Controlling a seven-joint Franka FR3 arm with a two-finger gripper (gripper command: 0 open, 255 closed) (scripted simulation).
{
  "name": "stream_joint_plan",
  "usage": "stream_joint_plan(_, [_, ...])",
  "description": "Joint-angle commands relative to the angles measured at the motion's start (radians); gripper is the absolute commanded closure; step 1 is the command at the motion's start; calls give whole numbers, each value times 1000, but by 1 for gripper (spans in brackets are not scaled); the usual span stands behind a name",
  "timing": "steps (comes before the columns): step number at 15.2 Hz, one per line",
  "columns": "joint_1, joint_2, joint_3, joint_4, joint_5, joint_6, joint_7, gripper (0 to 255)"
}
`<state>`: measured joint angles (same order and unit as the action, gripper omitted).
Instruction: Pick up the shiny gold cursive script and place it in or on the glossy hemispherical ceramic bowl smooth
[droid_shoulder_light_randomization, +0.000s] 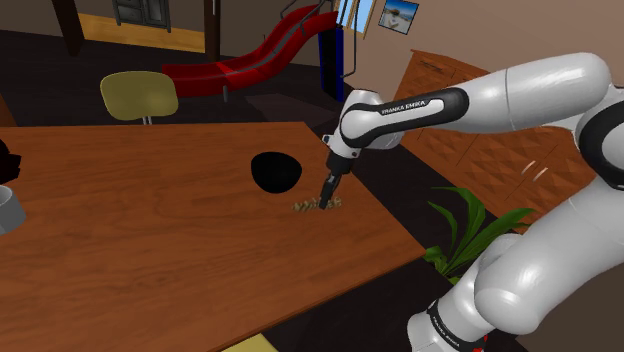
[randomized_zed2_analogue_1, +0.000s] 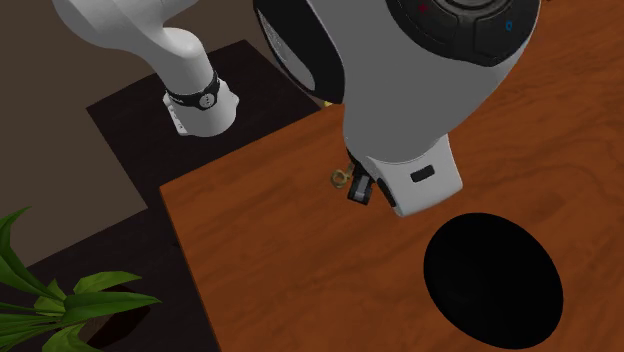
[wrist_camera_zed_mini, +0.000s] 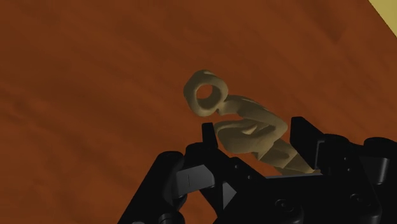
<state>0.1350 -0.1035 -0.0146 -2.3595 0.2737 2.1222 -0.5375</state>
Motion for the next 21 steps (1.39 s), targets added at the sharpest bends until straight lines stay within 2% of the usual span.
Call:
stream_joint_plan(1, [0,-17,1,12,-5,-27,10,255])
stream_joint_plan(13, [-5,-86,-2,98,-27,-180,48,255])
stream_joint_plan(21, [-17,225,-17,474,-29,-249,37,255])
